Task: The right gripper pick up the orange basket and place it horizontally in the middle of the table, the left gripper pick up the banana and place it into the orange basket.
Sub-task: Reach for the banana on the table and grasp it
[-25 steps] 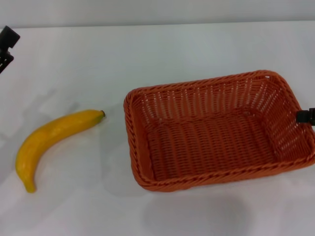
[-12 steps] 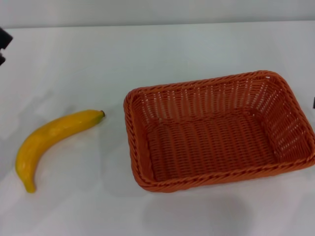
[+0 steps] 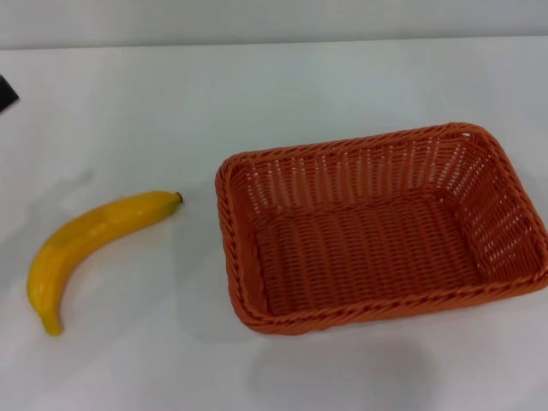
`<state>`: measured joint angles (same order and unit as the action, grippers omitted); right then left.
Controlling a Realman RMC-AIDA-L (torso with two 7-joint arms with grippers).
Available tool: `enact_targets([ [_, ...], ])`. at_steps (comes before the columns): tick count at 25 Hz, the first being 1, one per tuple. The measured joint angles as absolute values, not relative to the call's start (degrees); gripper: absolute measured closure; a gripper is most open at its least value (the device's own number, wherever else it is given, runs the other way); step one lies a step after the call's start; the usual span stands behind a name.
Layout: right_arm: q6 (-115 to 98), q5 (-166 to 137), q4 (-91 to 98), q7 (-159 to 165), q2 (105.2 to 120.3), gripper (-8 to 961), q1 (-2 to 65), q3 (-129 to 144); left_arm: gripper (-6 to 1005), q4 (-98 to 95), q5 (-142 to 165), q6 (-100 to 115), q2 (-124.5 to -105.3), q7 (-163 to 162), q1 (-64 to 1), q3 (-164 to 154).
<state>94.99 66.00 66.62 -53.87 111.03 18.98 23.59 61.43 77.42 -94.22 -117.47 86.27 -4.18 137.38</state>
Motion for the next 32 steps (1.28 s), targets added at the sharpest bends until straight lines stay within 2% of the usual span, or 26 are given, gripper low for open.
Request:
enact_targets([
  [4,94.8,66.1,65.0,-59.0,111.39,562,19.1,19.0,194,73.7,92.2,-94.1,-117.03,72.8,-6.5,141.4],
  [7,94.7,66.2,62.6,-61.0,111.10,562,18.8,16.8,194,81.3,104.4,-95.9,-115.95,66.0,-9.6,141.6],
  [12,94.8,66.9,59.2,-62.8,110.15,562,18.4,14.9,194,84.9,118.4,-100.5,-113.40,61.6,-16.8,141.4],
  [15,94.8,67.3,59.1,-62.9,110.25,562,18.4,14.8,194,84.6,127.0,-102.5,-112.82,60.9,-20.9,140.7],
  [22,94.6,68.1,58.4,-62.8,110.79,562,18.4,14.8,195,80.9,140.2,-101.2,-113.92,62.9,-25.7,135.9],
  [32,94.8,68.3,57.8,-61.9,110.88,561,18.1,14.7,195,72.8,144.0,-92.7,-116.00,66.6,-25.5,131.0],
])
